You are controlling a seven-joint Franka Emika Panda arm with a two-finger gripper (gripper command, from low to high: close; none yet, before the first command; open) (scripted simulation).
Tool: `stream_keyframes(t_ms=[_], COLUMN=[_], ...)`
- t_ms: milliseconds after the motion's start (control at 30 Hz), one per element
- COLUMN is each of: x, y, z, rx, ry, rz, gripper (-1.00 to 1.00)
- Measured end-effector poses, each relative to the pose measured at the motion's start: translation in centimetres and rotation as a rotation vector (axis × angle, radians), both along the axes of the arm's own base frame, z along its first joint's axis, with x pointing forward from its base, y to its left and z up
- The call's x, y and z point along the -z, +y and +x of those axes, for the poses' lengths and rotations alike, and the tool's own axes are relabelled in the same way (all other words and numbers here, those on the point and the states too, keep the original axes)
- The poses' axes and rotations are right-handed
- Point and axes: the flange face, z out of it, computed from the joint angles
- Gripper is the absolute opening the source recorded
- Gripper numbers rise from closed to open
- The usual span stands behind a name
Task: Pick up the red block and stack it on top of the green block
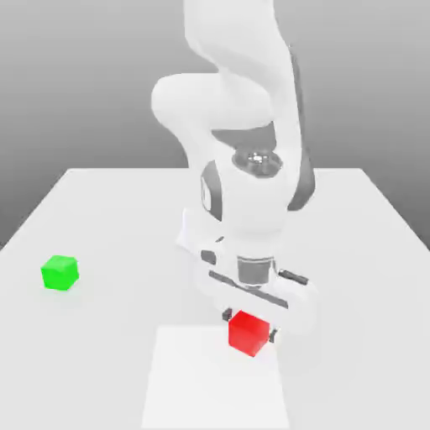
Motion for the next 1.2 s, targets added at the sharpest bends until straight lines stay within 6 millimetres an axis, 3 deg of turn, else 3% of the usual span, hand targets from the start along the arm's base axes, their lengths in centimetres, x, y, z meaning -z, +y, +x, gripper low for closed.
stream_keyframes(t_ms=[167, 400, 433, 600, 767, 900, 1033, 1133, 1200], x=[0.0, -5.3, -5.9, -7.3, -8.3, -9.0, -9.6, -9.8, -8.7], y=[0.0, 0.1, -0.8, -9.8, -20.0, -27.3, -33.3, -36.6, -37.3], z=[0.0, 0.1, 0.1, 0.4, -2.2, -6.5, -12.4, -17.3, -18.3], rx=[0.000, -0.003, 0.007, 0.041, 0.088, 0.125, 0.163, 0.189, 0.193], ry=[-0.001, -0.001, -0.001, -0.001, 0.001, 0.003, 0.003, 0.002, -0.001], rz=[0.000, -0.002, -0.003, -0.011, -0.015, -0.014, -0.009, -0.003, 0.000], gripper=[-1.00, -1.00, -1.00, -1.00, -1.00, -1.00, -1.00, -1.00, -1.00])
